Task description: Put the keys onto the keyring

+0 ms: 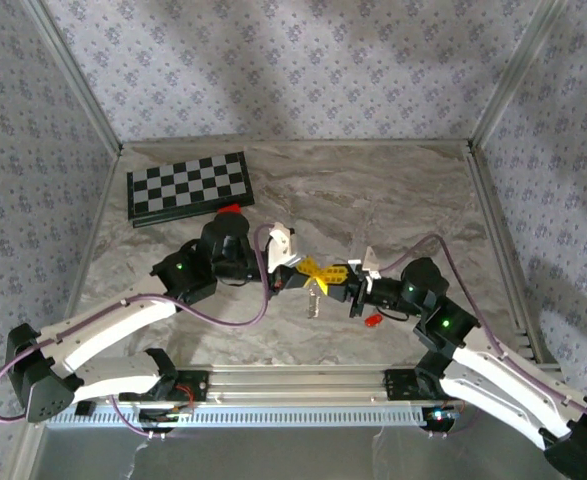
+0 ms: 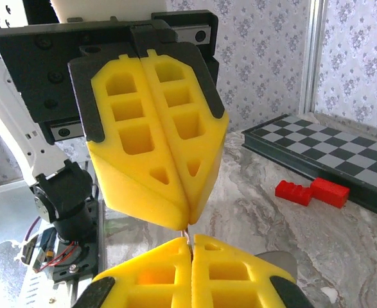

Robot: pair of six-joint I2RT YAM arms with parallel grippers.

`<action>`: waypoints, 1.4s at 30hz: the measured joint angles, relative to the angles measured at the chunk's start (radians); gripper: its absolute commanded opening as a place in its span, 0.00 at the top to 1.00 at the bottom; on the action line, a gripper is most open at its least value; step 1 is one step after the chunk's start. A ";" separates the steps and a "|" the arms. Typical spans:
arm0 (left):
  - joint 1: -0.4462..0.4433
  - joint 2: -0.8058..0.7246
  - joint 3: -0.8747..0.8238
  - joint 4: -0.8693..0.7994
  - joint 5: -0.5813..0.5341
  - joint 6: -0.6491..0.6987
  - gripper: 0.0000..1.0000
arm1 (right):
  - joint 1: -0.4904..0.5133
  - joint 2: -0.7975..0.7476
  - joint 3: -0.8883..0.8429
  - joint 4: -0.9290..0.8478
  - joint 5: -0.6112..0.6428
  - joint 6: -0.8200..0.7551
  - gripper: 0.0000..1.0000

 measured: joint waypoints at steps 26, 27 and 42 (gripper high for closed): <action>-0.008 -0.200 -0.103 -0.034 -0.054 0.019 0.50 | 0.264 0.118 0.373 -0.491 0.245 -0.418 1.00; -0.008 -0.210 -0.108 -0.025 -0.052 0.019 0.51 | 0.271 0.124 0.381 -0.503 0.255 -0.431 1.00; -0.025 -0.246 -0.135 0.007 -0.037 0.045 0.64 | 0.285 0.144 0.450 -0.588 0.280 -0.533 1.00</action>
